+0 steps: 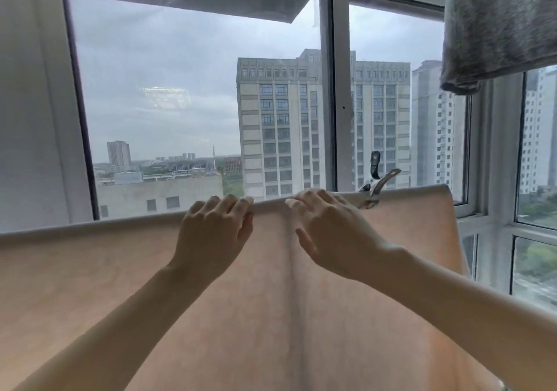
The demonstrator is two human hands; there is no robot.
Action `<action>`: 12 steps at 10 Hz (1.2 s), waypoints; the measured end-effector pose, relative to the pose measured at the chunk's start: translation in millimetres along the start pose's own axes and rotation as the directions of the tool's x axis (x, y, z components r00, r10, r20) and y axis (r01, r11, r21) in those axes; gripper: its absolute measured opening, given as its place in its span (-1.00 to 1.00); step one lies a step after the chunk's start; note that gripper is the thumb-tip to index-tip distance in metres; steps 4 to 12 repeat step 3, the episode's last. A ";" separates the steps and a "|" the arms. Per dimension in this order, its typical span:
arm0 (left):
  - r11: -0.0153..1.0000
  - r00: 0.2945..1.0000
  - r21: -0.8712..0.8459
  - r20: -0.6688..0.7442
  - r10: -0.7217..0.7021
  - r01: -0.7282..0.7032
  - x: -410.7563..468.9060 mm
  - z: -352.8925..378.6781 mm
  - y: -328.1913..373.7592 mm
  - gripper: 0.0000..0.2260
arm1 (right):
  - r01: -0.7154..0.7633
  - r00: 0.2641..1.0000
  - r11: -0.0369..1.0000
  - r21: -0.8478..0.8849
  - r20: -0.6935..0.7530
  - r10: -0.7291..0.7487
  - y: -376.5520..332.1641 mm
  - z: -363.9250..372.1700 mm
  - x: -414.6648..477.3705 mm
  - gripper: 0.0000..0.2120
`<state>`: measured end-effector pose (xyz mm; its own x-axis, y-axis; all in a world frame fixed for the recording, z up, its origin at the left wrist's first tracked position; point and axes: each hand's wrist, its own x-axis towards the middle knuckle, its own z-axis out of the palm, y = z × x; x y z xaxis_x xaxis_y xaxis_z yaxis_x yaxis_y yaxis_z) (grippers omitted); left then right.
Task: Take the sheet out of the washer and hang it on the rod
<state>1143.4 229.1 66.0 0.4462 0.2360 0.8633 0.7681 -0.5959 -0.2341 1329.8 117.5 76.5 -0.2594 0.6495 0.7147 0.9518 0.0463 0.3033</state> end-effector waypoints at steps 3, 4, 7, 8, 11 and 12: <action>0.997 0.998 0.046 -0.026 -0.061 0.062 -63.1 -51.1 -64.3 -0.65 | -0.021 1.000 0.989 0.144 0.002 0.021 -65.7 24.2 -12.8 -0.47; 0.997 0.998 0.046 -0.026 -0.061 0.062 -63.1 -51.1 -64.3 -0.65 | -0.021 1.000 0.989 0.144 0.002 0.021 -65.7 24.2 -12.8 -0.47; 0.997 0.998 0.046 -0.026 -0.061 0.062 -63.1 -51.1 -64.3 -0.65 | -0.021 1.000 0.989 0.144 0.002 0.021 -65.7 24.2 -12.8 -0.47; 0.997 0.998 0.046 -0.026 -0.061 0.062 -63.1 -51.1 -64.3 -0.65 | -0.021 1.000 0.989 0.144 0.002 0.021 -65.7 24.2 -12.8 -0.47; 0.997 0.998 0.046 -0.026 -0.061 0.062 -63.1 -51.1 -64.3 -0.65 | -0.021 1.000 0.989 0.144 0.002 0.021 -65.7 24.2 -12.8 -0.47; 0.997 0.998 0.046 -0.026 -0.061 0.062 -63.1 -51.1 -64.3 -0.65 | -0.021 1.000 0.989 0.144 0.002 0.021 -65.7 24.2 -12.8 -0.47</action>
